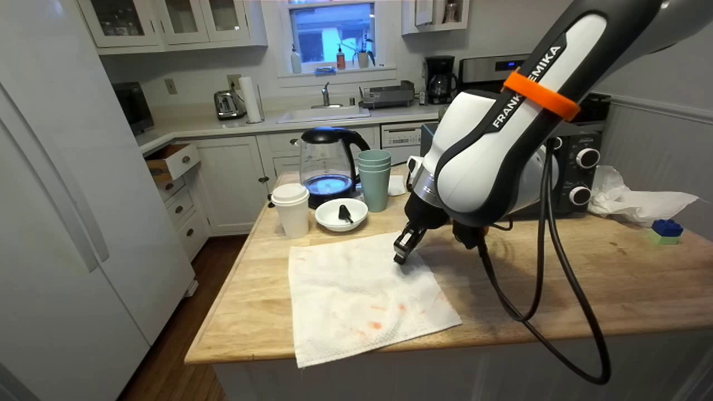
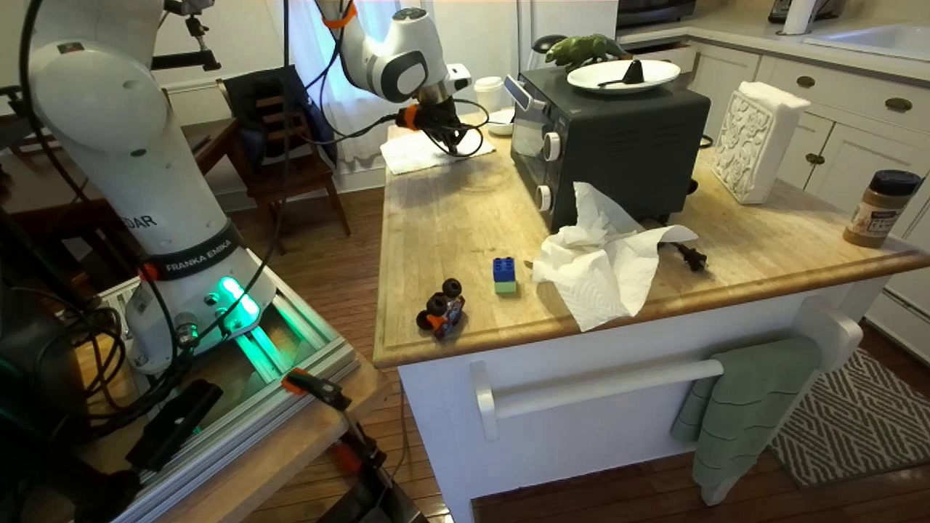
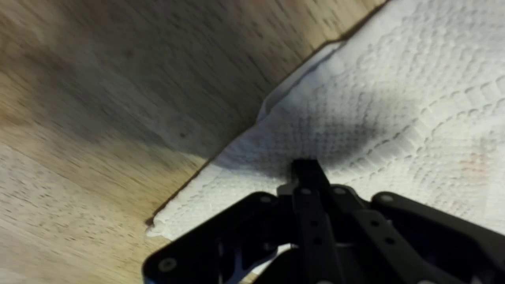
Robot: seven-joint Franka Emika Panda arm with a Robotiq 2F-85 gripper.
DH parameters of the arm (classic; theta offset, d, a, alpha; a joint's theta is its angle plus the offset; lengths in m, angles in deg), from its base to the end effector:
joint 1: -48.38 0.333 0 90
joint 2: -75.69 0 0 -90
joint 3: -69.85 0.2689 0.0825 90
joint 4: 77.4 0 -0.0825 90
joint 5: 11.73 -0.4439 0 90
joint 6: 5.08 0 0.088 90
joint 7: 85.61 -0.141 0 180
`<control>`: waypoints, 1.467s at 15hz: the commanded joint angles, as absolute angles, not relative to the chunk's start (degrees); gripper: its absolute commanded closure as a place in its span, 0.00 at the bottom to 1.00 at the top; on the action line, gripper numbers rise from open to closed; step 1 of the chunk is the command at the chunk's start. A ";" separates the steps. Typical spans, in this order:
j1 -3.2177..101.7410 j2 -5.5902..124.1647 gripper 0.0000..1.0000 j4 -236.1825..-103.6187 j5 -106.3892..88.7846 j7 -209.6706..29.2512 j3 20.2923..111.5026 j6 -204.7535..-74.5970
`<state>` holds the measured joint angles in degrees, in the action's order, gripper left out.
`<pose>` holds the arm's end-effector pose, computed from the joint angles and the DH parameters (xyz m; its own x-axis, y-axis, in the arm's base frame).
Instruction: Move the towel to the right
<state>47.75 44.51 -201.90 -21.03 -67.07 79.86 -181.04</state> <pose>0.5926 0.0958 0.0517 0.8958 0.2552 0.3640 0.2897 -0.9562 -0.0426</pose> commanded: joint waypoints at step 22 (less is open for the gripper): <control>41.24 56.77 1.00 -223.14 -15.23 -77.67 68.88 -175.30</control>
